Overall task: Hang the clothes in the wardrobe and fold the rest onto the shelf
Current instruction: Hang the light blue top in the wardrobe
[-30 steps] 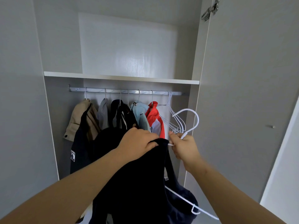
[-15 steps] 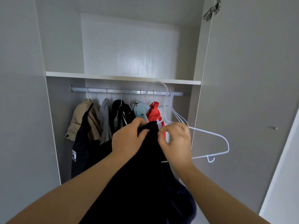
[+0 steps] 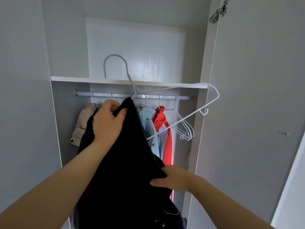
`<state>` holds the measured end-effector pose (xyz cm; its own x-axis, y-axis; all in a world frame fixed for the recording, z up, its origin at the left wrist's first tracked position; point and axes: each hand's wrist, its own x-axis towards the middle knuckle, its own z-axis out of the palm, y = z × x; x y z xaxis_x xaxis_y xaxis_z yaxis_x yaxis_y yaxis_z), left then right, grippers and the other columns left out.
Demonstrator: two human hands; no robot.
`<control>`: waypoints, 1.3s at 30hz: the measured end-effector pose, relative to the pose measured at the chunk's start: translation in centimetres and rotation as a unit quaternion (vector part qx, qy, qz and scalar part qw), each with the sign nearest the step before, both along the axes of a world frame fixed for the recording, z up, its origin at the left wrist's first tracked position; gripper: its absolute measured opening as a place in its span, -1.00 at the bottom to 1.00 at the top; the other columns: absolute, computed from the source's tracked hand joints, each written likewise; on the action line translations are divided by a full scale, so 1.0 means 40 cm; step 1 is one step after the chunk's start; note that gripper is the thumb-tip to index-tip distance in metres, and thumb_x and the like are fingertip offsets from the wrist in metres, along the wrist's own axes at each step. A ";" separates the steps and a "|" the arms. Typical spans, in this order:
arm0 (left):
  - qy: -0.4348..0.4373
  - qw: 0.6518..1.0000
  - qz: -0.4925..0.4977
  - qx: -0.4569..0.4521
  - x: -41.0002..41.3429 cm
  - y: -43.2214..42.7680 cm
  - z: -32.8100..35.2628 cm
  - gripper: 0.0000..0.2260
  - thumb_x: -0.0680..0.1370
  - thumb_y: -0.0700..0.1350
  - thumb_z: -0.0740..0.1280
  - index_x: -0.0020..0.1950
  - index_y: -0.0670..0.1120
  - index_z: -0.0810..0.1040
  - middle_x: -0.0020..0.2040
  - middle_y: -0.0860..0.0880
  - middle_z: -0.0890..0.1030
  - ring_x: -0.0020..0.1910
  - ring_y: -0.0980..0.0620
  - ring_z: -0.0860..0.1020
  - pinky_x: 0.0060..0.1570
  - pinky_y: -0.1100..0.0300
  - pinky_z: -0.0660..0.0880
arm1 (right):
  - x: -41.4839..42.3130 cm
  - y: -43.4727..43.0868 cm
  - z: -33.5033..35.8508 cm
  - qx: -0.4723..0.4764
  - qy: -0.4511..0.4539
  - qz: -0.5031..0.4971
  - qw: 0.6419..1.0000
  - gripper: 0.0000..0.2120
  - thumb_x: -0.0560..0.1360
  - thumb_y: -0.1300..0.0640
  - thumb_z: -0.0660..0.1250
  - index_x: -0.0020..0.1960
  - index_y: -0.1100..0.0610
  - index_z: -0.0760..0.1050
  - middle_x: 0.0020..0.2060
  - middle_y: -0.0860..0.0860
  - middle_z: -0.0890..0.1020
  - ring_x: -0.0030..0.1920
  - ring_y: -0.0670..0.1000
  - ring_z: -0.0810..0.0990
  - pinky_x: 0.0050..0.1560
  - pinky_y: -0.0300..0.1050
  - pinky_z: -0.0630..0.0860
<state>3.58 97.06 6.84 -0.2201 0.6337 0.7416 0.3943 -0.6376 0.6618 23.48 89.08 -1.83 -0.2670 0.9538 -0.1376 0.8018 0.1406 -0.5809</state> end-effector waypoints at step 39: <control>0.349 0.921 0.000 0.173 -0.143 -0.002 -0.094 -0.79 0.47 -0.03 0.31 -0.17 -0.18 0.53 -0.27 -0.08 0.56 -0.33 -0.07 0.58 -0.43 0.13 0.50 | -0.051 0.041 0.187 0.476 0.027 0.008 0.879 -0.75 0.19 0.55 0.21 -0.20 0.31 0.47 -0.12 0.19 0.52 -0.06 0.16 0.48 -0.01 -0.39 0.28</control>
<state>-2.14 96.97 3.09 0.3874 0.3331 0.8596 0.6467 -0.7627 0.0041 21.44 90.74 5.63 -0.2621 0.6269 0.7337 0.7704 0.5938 -0.2322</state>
